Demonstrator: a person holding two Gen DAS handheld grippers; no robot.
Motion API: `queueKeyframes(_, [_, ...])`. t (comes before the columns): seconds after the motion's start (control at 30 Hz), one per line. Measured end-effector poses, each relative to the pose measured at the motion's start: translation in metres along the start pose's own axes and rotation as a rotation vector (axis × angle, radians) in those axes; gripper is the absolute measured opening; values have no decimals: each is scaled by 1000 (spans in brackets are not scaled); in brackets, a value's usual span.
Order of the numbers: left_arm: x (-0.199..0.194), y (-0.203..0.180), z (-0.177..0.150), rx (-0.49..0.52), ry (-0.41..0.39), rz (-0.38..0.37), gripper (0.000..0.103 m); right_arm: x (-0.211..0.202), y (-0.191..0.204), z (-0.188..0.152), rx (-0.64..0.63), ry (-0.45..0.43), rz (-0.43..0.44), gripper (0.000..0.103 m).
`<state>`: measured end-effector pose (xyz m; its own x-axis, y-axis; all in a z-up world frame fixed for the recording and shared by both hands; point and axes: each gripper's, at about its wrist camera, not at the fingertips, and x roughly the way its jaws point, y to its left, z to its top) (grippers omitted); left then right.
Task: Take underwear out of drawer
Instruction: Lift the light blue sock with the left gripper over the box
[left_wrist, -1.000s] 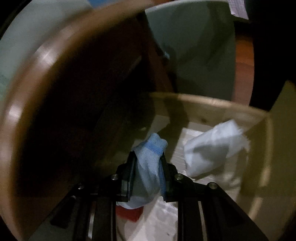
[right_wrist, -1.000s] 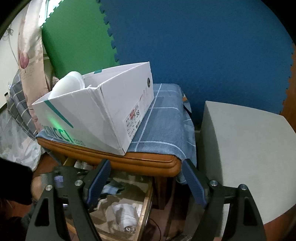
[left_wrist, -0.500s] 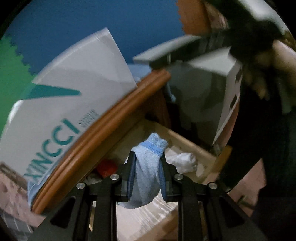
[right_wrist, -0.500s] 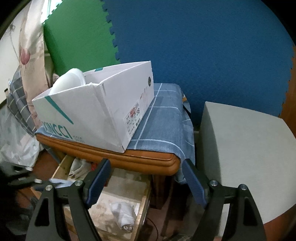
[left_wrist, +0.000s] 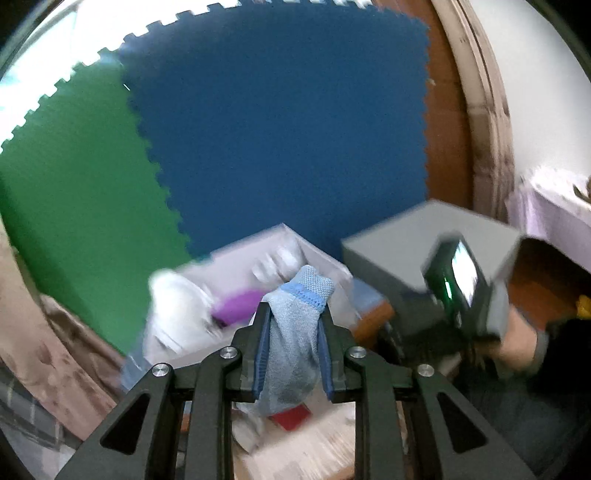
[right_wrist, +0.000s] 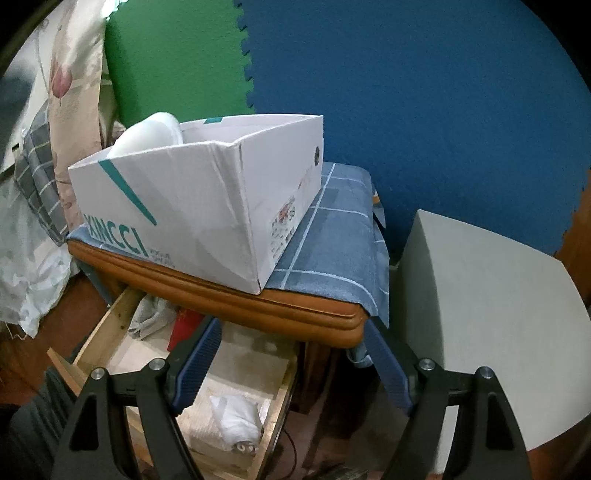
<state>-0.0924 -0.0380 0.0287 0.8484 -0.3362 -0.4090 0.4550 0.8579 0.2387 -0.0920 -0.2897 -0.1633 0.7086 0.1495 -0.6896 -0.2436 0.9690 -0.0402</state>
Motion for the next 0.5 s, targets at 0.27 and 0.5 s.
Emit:
queueKeyframes(0.27, [4, 59, 79, -122, -111, 80, 22, 1, 9, 0, -42, 9, -2, 81])
queueKeyframes(0.5, [82, 107, 121, -297, -28, 44, 22, 2, 9, 1, -40, 9, 4, 81])
